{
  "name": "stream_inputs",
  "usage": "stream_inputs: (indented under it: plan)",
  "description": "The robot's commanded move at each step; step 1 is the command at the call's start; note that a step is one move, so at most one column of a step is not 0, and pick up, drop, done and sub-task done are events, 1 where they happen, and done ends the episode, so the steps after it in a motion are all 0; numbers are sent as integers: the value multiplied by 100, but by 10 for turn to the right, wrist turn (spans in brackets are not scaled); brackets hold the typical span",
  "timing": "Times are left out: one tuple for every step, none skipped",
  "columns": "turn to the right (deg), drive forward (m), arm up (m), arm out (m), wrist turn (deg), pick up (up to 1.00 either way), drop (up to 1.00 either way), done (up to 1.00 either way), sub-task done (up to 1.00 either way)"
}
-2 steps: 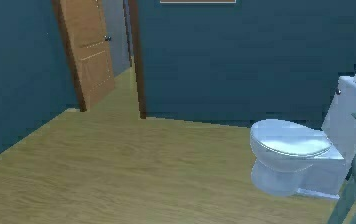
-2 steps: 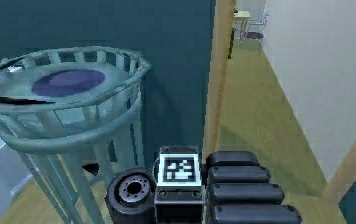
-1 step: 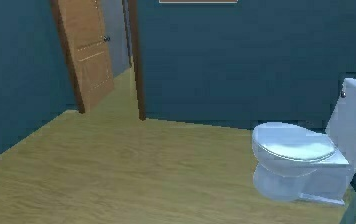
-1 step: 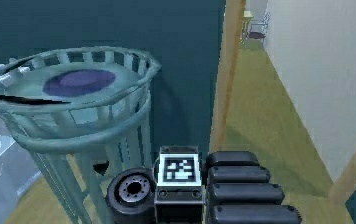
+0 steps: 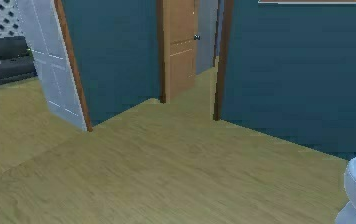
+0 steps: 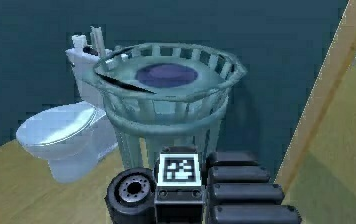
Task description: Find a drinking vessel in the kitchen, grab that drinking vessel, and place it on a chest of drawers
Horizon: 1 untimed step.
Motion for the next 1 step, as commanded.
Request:
stream_inputs:
  plan:
    - [0, 100, 0, 0, 0, 0, 0, 0, 0]
